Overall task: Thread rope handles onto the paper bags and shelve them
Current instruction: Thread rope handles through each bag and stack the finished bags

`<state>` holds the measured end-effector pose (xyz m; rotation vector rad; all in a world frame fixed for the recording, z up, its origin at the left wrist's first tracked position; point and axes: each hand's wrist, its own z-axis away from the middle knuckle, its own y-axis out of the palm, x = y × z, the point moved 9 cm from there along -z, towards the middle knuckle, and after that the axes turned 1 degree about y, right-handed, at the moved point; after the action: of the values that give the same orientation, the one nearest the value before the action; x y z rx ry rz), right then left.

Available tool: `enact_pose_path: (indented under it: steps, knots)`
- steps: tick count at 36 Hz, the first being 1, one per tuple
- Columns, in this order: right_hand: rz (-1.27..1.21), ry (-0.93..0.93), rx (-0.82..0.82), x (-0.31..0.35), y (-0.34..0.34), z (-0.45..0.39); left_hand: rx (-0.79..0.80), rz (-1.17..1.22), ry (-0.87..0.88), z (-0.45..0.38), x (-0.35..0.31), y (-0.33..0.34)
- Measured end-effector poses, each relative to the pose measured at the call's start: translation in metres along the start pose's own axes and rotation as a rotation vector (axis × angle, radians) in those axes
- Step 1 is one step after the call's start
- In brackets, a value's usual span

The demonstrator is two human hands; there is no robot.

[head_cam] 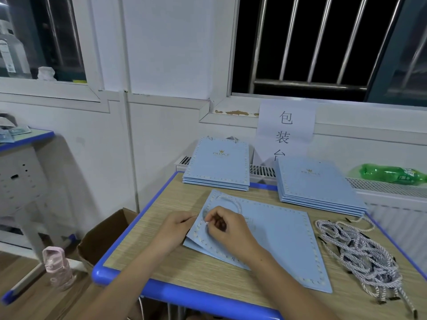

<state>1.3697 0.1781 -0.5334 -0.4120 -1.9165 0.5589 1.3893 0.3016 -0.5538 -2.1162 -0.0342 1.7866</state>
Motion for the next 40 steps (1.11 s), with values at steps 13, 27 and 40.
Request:
enact_pose_path:
  steps: [13, 27, 40]
  knots:
    - [-0.232, 0.005, -0.001, 0.003, -0.004, -0.001, 0.065, -0.366, 0.159, -0.002, 0.001, 0.015]
    - [0.091, -0.348, 0.002, 0.078, -0.038, -0.017, -0.034, -1.006, 0.254, -0.039, -0.046, 0.045]
    - [0.545, 0.024, 0.162, -0.043, -0.046, 0.006, -0.051, 0.774, -0.174, -0.082, -0.042, -0.001]
